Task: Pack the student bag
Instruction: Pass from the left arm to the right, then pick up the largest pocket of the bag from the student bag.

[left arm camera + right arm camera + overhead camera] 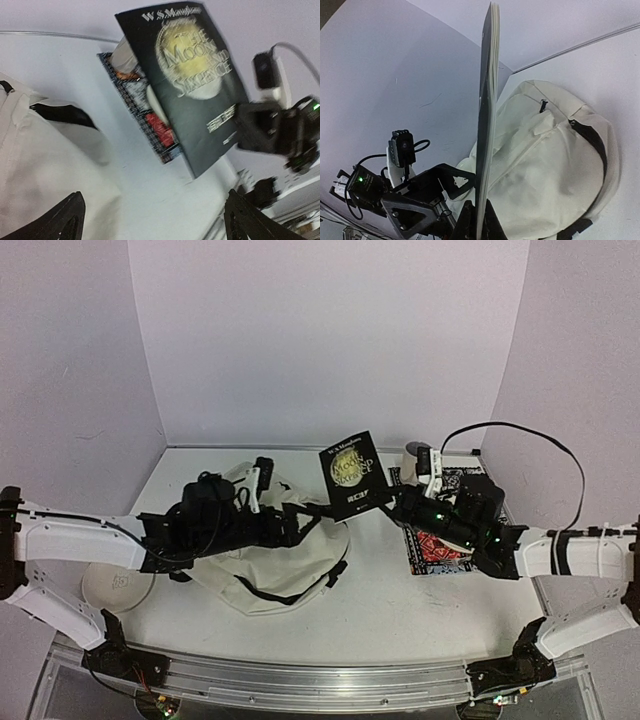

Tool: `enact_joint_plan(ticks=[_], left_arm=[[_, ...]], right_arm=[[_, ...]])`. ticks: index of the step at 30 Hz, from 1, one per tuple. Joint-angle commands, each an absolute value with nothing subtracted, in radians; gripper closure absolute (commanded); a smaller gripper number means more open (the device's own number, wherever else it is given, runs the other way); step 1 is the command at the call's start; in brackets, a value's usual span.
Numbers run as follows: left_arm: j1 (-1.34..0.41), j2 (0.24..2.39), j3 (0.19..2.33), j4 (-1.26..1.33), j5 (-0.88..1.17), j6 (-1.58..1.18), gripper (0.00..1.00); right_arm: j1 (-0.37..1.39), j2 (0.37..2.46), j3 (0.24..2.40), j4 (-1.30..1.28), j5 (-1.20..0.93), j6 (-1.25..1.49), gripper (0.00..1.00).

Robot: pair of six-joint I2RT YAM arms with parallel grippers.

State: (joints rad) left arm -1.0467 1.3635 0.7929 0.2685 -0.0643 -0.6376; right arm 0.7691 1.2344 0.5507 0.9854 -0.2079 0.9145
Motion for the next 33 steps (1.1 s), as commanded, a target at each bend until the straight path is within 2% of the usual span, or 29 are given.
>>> enact_joint_plan(ticks=[1, 11, 19, 21, 23, 27, 29, 33], left_arm=[[-1.139, 1.492, 0.972, -0.138, -0.187, -0.397, 0.01], [-1.259, 1.768, 1.206, -0.404, -0.463, -0.324, 0.02], [-1.271, 1.922, 1.337, -0.566, -0.622, -0.343, 0.12], [-1.271, 1.932, 1.349, -0.587, -0.633, -0.354, 0.21], [-1.271, 1.922, 1.355, -0.604, -0.652, -0.365, 0.33], [-1.271, 1.865, 1.362, -0.626, -0.670, -0.379, 0.70], [-1.271, 1.836, 1.372, -0.639, -0.676, -0.385, 0.84], [-1.267, 1.775, 1.400, -0.678, -0.725, -0.394, 0.94]], right_arm=[[0.744, 1.113, 0.515, 0.907, -0.157, 0.878, 1.00], [0.732, 0.993, 0.471, 0.816, -0.105, 0.876, 1.00], [0.732, 0.965, 0.460, 0.795, -0.094, 0.874, 1.00], [0.730, 0.960, 0.459, 0.790, -0.096, 0.874, 1.00], [0.730, 0.956, 0.463, 0.780, -0.100, 0.873, 1.00], [0.730, 0.952, 0.469, 0.756, -0.113, 0.868, 1.00], [0.730, 0.950, 0.468, 0.752, -0.120, 0.870, 1.00], [0.730, 0.954, 0.465, 0.746, -0.162, 0.882, 1.00]])
